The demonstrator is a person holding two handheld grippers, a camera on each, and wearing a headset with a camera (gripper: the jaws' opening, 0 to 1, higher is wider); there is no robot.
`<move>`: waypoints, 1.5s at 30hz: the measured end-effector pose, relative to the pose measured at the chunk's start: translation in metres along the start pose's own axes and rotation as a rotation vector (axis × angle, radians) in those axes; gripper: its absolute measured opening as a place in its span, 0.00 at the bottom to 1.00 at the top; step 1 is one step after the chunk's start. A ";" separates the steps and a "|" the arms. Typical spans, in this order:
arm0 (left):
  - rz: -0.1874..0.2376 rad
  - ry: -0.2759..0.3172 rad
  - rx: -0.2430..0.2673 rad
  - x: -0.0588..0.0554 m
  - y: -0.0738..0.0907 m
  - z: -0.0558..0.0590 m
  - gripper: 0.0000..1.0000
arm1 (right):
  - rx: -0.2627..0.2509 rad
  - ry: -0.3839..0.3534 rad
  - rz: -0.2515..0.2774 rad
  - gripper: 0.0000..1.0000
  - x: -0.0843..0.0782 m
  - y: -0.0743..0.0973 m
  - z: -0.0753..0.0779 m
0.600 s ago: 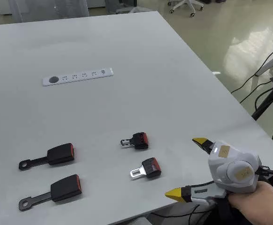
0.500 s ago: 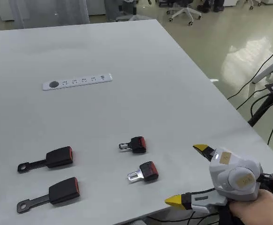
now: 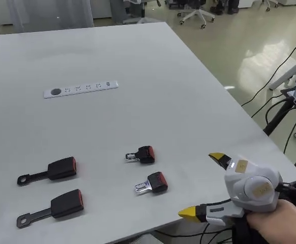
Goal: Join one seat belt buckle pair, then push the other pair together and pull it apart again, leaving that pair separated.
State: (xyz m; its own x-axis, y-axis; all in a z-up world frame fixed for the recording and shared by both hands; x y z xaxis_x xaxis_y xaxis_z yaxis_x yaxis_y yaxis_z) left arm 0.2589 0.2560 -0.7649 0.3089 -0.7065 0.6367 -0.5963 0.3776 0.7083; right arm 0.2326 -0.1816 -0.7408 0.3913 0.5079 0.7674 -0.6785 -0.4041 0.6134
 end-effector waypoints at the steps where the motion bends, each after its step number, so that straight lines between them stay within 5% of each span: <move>1: -0.001 0.000 -0.001 0.001 0.000 0.000 1.00 | -0.004 0.005 -0.001 1.00 0.001 0.001 0.002; 16: -0.021 -0.011 -0.030 -0.006 -0.003 0.006 1.00 | 0.016 0.033 0.019 1.00 0.019 -0.012 0.006; 29: -0.056 -0.010 -0.024 -0.013 -0.008 0.002 1.00 | 0.045 0.008 0.036 1.00 0.020 -0.034 0.016; 32: -0.036 -0.010 -0.025 -0.009 -0.008 0.001 1.00 | 0.057 0.009 0.039 1.00 0.020 -0.036 0.019; 38: -0.085 0.004 -0.021 -0.020 -0.011 -0.001 1.00 | 0.103 0.005 0.014 1.00 0.015 -0.038 0.017; 45: -0.115 -0.011 -0.033 -0.031 -0.015 0.000 1.00 | 0.098 -0.013 0.013 1.00 0.010 -0.037 0.025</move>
Point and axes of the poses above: the centre of the closed fingertips' face, and the gripper's own axes: y roughly backward along the fingers, z roughly to its right, x roughly out of its top, the point moved 1 cm from there along y, roughly backward along the fingers, and after that the axes turned 3 degrees about -x, right-handed, at the moved point
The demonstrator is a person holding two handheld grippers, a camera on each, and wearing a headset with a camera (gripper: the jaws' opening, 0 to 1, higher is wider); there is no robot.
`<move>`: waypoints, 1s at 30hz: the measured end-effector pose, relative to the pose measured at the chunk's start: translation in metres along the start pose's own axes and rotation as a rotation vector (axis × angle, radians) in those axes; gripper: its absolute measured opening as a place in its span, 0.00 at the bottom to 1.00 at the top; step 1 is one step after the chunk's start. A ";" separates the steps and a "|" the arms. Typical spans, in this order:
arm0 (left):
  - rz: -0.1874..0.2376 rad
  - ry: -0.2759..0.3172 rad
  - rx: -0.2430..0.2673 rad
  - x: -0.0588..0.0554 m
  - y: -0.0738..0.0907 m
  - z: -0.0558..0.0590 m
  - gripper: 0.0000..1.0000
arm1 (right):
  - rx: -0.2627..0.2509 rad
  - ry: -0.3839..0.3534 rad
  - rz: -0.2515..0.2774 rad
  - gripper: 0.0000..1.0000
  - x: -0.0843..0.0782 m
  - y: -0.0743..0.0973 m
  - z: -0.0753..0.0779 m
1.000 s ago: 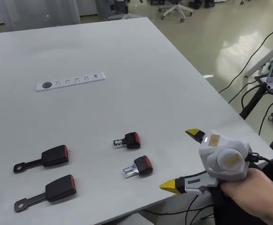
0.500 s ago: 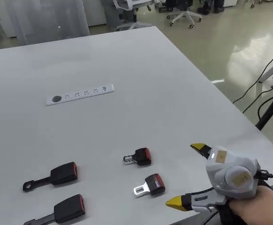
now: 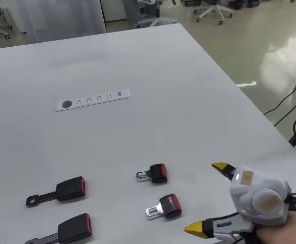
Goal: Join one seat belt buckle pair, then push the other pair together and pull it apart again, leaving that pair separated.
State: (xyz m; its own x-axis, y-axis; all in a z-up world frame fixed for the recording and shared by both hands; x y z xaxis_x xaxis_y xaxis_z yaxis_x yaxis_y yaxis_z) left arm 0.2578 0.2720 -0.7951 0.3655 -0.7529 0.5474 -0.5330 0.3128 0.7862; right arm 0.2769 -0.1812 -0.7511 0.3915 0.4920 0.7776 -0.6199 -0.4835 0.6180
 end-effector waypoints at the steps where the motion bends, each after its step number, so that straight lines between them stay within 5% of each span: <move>1: -0.001 -0.001 0.001 0.000 0.000 0.000 1.00 | -0.001 -0.005 0.002 1.00 0.000 0.001 0.000; 23: 0.016 -0.038 -0.002 0.002 0.000 0.001 1.00 | -0.055 -0.022 -0.004 1.00 -0.006 0.012 -0.002; 25: 0.030 -0.032 0.001 0.005 0.001 0.000 1.00 | -0.059 -0.028 0.001 1.00 -0.005 0.012 -0.004; 27: 0.132 0.030 -0.007 0.022 0.003 0.001 1.00 | -0.062 -0.020 0.012 1.00 -0.002 0.013 -0.006; 30: 0.133 0.000 0.019 0.024 0.007 -0.003 1.00 | -0.072 -0.006 0.017 1.00 0.000 0.013 -0.006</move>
Point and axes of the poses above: the centre of the closed fingertips' face, and the gripper's own axes: y roughly backward along the fingers, z roughly to its right, x roughly out of its top, the point moved 1 cm from there along y, roughly backward along the fingers, and after that the axes turned 3 degrees about -x, right-handed, at the moved point
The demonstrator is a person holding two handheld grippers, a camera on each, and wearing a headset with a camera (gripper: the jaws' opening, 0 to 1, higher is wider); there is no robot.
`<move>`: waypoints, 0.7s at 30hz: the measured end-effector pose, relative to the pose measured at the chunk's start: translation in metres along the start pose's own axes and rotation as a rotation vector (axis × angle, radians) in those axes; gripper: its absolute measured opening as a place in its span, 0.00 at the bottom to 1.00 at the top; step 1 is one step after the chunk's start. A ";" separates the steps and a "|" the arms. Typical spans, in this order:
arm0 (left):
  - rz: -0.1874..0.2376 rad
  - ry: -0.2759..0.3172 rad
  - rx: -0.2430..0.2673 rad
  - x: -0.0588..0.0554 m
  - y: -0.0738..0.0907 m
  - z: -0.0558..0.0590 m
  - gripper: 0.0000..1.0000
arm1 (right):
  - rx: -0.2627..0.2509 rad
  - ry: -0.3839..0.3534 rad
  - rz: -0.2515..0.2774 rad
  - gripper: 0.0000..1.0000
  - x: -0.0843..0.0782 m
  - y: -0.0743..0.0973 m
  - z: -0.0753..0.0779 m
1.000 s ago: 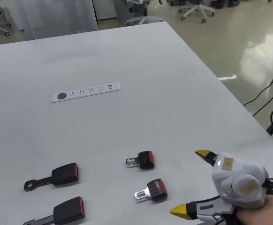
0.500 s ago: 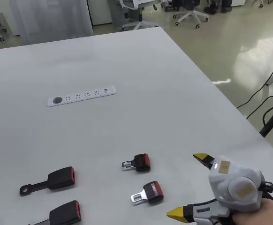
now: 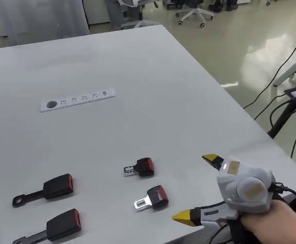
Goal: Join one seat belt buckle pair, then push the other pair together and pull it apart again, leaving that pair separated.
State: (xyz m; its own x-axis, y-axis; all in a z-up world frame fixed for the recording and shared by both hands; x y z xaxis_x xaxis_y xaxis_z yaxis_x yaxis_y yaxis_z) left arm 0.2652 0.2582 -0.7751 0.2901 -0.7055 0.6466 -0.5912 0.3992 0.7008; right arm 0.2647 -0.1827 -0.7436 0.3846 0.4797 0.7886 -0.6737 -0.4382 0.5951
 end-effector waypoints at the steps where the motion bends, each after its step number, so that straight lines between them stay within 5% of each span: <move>1: -0.001 0.005 -0.005 0.000 -0.001 0.001 1.00 | -0.003 0.000 0.001 1.00 0.000 0.000 0.001; 19: 0.075 -0.010 0.011 0.011 0.001 -0.001 1.00 | -0.028 0.022 0.002 1.00 -0.002 0.006 0.005; 21: 0.047 0.014 0.011 0.006 0.000 -0.001 1.00 | -0.029 0.025 0.005 1.00 -0.002 0.006 0.006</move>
Point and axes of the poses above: the centre of the closed fingertips' face, and the gripper's own axes: y roughly backward along the fingers, z roughly to its right, x roughly out of its top, the point moved 1 cm from there along y, roughly backward along the fingers, and after that the axes turned 3 degrees about -x, right-handed, at the moved point
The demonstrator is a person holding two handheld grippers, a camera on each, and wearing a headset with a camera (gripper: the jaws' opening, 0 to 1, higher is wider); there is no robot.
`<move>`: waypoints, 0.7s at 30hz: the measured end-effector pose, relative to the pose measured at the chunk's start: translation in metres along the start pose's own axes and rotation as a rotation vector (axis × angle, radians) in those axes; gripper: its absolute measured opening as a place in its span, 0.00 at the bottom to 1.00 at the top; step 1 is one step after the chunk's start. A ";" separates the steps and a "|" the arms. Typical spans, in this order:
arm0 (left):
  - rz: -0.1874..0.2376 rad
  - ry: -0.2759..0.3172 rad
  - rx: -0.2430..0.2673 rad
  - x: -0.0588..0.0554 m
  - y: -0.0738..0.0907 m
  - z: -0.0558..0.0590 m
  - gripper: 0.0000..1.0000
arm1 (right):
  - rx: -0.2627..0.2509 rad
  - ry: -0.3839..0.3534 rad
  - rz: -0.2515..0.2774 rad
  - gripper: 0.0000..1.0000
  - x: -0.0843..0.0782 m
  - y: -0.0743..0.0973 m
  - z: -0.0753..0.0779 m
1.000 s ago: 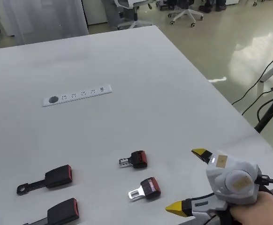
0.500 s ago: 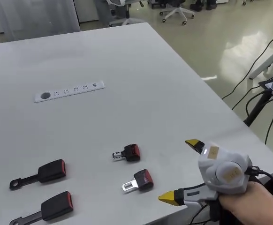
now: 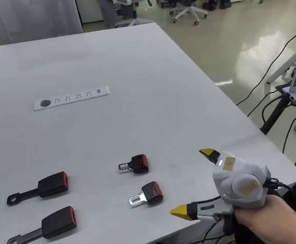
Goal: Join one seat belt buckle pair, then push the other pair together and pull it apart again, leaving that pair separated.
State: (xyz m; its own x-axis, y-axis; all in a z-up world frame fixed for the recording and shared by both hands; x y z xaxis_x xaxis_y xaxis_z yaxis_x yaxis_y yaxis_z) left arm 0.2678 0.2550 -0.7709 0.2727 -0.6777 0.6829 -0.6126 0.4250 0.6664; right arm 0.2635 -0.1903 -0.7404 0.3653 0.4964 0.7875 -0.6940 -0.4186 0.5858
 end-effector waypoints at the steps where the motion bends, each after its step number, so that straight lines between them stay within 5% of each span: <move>1: 0.001 0.008 0.001 -0.001 0.000 0.000 1.00 | 0.001 0.000 0.001 1.00 0.000 0.000 0.000; 21: -0.046 -0.007 0.018 -0.005 0.001 -0.002 1.00 | -0.010 0.021 0.010 0.96 0.004 0.000 0.004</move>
State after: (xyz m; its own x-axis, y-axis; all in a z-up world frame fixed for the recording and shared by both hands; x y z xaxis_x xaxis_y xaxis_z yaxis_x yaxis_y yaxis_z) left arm 0.2672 0.2594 -0.7731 0.2957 -0.7003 0.6498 -0.6130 0.3826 0.6913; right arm 0.2671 -0.1914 -0.7370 0.3454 0.5081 0.7890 -0.7037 -0.4160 0.5760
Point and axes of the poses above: the centre of the closed fingertips' face, and the gripper's own axes: y roughly backward along the fingers, z roughly to its right, x roughly out of its top, the point moved 1 cm from there along y, roughly backward along the fingers, and after that the axes turned 3 degrees about -x, right-handed, at the moved point
